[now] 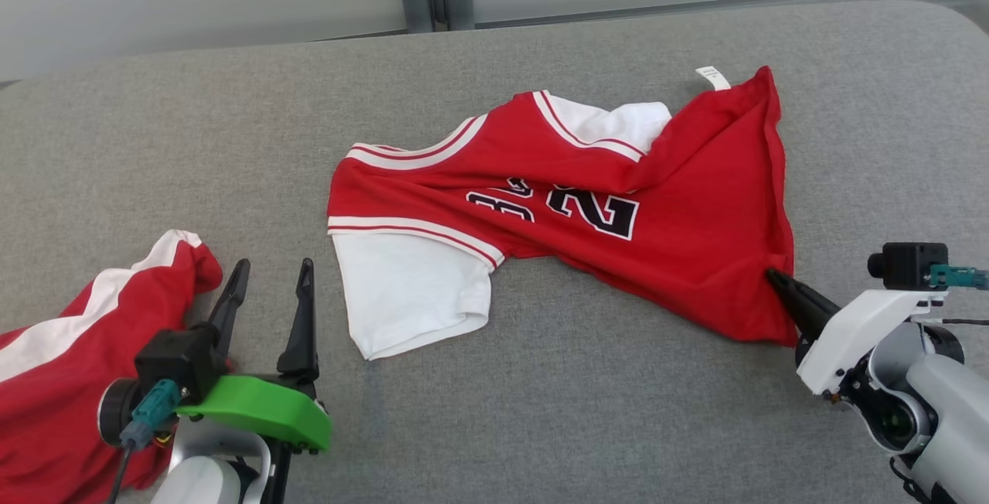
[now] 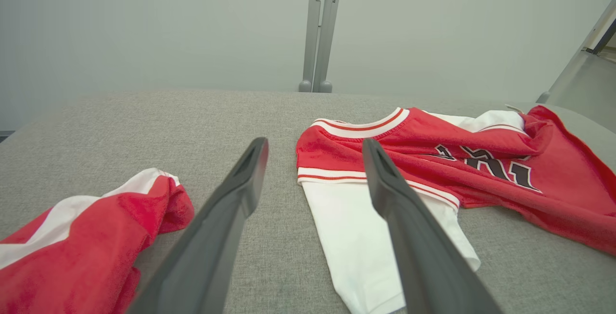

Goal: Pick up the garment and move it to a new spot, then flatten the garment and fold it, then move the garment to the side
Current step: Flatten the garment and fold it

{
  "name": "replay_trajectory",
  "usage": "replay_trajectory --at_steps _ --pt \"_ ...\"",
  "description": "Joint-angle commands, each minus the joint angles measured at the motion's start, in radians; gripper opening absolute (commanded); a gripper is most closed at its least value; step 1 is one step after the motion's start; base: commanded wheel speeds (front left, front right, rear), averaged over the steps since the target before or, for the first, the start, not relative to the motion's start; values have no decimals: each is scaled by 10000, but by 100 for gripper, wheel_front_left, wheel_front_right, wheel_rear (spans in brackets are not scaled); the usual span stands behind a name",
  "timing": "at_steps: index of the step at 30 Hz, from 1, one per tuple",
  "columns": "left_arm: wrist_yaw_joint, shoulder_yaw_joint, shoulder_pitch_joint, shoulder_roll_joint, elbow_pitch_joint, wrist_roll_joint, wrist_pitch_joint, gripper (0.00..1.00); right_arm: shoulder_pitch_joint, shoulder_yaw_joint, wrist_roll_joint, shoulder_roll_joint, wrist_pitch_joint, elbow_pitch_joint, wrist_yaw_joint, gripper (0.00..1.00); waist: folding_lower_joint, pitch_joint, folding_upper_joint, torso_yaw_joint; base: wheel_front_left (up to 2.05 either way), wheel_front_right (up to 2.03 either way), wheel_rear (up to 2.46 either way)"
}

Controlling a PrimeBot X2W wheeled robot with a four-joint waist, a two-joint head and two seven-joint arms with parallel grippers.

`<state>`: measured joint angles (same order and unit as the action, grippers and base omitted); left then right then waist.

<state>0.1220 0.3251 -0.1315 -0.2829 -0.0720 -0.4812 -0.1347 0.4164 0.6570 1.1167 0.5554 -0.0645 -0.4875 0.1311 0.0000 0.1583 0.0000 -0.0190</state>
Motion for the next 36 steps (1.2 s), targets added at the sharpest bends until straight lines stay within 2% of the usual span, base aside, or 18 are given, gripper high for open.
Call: replay_trajectory --at_steps 1,12,15,16,18,23,29,31,36 --pt "33 37 161 35 12 57 -92 100 179 -84 113 77 -70 -166 -7 0 0 136 0 208 0 0 0" --pt "-175 529 -22 509 -514 114 -532 100 1136 -163 417 321 -204 -1595 -7 0 0 290 0 720 0 0 0" --pt "-308 652 -88 638 -866 62 -708 100 1477 197 284 263 -368 -2109 -7 12 0 235 0 710 0 0 0" --pt "-327 679 -94 640 -932 57 -733 100 1525 277 266 242 -385 -2235 -7 25 0 209 0 694 0 0 0" --pt "-418 742 -123 663 -1109 58 -802 100 1632 394 234 219 -519 -2451 -7 100 0 140 0 654 0 0 0" --pt "-519 757 -50 630 -1263 147 -1010 100 1525 443 199 322 -1341 -2528 -7 100 0 -143 0 495 0 0 0" --pt "-389 365 375 504 -1083 293 -1241 100 1098 9 -331 513 -1986 -1779 -7 100 0 -663 0 144 0 0 0" --pt "-303 146 581 486 -932 306 -1289 100 880 -783 -898 502 -2003 -1243 -7 100 0 -837 0 16 0 0 0" --pt "-179 -431 1156 509 -316 571 -1306 100 -949 -2984 -2718 -218 -2001 606 -7 100 0 -1200 0 -195 0 0 0"
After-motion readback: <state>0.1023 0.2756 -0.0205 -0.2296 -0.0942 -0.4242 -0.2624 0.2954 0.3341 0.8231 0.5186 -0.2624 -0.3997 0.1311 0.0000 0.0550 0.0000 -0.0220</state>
